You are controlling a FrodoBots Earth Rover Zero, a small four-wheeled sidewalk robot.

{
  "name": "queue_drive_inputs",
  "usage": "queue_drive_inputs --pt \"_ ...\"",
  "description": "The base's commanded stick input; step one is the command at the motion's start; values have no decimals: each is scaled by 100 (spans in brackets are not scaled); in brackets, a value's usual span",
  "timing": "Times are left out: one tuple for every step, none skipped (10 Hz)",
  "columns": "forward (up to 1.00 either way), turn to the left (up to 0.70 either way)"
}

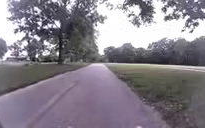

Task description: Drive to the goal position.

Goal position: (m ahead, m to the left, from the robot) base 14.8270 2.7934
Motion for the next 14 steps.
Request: queue_drive_inputs --pt "70 0" --pt "70 -1" --pt "70 -1" --pt "70 -1" --pt "70 0" --pt "70 0" --pt "70 0" --pt "70 0" --pt "70 0" --pt "70 0" --pt "70 0" --pt "70 0" --pt "70 0" --pt "70 0"
